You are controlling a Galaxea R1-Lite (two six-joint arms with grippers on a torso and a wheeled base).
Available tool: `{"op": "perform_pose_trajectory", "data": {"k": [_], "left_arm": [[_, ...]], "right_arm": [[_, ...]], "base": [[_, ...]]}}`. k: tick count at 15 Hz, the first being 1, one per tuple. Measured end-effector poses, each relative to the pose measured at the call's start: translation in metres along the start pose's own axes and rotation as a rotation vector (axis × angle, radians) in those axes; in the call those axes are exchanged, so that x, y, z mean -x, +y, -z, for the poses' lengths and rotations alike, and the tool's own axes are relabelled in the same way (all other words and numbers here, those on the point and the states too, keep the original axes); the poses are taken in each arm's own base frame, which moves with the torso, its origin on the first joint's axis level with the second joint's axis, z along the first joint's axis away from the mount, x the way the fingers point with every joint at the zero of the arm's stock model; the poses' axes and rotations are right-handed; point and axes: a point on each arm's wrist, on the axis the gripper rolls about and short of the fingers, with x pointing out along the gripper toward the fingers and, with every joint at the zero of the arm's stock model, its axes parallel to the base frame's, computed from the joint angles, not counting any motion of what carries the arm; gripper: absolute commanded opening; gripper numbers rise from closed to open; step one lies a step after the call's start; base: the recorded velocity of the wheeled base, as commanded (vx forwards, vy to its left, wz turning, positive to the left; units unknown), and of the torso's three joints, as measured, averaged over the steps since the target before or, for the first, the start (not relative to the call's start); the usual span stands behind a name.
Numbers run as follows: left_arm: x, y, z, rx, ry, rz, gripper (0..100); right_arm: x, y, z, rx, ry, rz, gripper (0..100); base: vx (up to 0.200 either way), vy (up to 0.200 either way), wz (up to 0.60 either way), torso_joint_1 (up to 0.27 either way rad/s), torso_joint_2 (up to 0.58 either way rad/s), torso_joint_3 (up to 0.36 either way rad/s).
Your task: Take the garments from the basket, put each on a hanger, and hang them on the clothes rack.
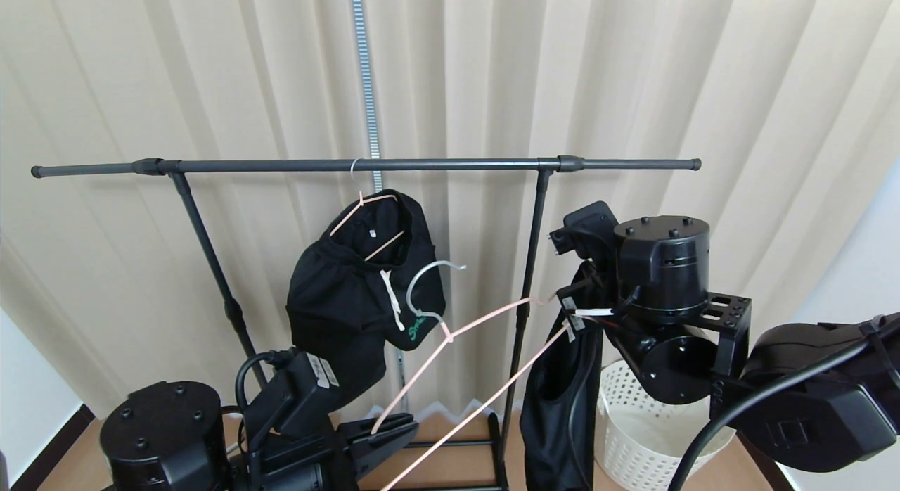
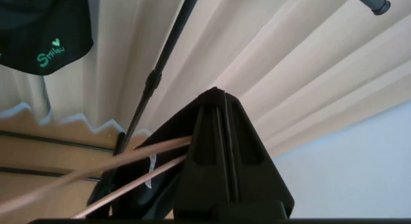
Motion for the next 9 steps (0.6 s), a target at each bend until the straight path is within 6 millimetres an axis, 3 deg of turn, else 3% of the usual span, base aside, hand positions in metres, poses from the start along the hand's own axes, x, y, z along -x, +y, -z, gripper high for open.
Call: {"op": "perform_pose_trajectory", "data": {"k": [5, 9], "left_arm": [[0.001, 0.011, -0.002, 0.006, -0.014, -0.051, 0], [0.000, 0.017, -0.002, 0.010, -0.016, -0.074, 0]], "right_arm": [[0.011, 0.007, 0.001, 0.016, -0.010, -0.033, 0], [0.037, 0.018, -0.001, 0.032, -0.049, -0.106, 0]], "base": [[0.000, 0.000, 0.00, 0.000, 0.00, 0.000], [0.000, 0.000, 0.00, 0.000, 0.00, 0.000]]}}
